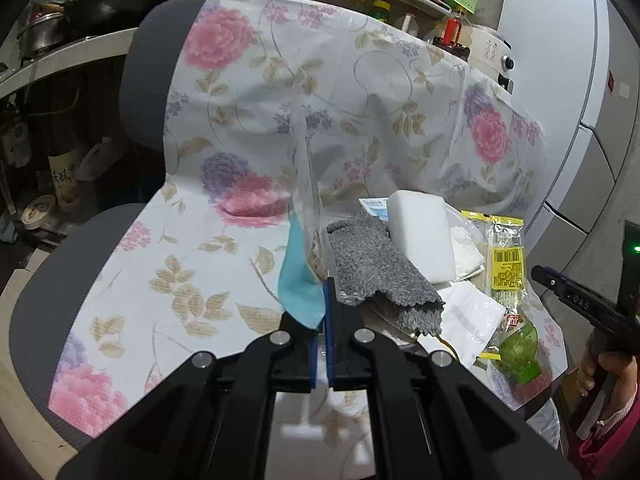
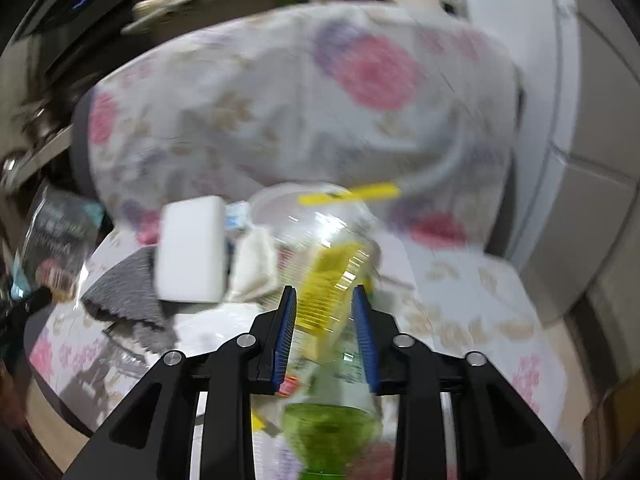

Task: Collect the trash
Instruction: 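Grasp the clear plastic bag with the left tool while the right tool grasps the yellow snack packet, then carry both held items to the floor bin and open both tools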

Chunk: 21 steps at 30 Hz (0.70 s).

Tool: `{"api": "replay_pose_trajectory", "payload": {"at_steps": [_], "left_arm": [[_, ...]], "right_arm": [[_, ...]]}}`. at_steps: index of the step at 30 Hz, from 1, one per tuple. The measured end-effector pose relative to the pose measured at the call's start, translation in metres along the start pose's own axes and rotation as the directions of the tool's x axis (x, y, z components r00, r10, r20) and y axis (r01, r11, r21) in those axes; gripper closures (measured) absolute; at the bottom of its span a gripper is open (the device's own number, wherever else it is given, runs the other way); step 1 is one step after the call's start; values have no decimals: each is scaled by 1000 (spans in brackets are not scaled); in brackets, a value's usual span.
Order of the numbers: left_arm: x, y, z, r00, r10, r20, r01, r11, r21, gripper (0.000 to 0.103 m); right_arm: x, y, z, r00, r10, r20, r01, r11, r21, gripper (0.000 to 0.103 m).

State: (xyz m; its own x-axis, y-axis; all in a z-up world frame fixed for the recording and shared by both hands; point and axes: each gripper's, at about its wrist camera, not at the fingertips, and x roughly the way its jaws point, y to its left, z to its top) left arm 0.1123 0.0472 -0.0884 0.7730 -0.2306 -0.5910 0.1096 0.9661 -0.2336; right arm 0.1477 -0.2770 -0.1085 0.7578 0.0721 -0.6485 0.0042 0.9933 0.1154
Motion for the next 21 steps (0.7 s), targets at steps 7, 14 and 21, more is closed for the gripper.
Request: {"api": "replay_pose_trajectory", "payload": {"at_steps": [7,14,21], "left_arm": [[-4,-7,2,1000,-4,9,4,1000,13,102],[-24,-8,9,999,16,50,-17,1000,17,102],[-45,-20,27,993,20,114,-25,999,41,102]], "right_arm": [[31,-7,4,998,49,-37,-47,997,60,68],[15,1,21,997,53,63,-57,996,67,94],[-21,-2,55,975,77,207,-97,992,86,98]]}}
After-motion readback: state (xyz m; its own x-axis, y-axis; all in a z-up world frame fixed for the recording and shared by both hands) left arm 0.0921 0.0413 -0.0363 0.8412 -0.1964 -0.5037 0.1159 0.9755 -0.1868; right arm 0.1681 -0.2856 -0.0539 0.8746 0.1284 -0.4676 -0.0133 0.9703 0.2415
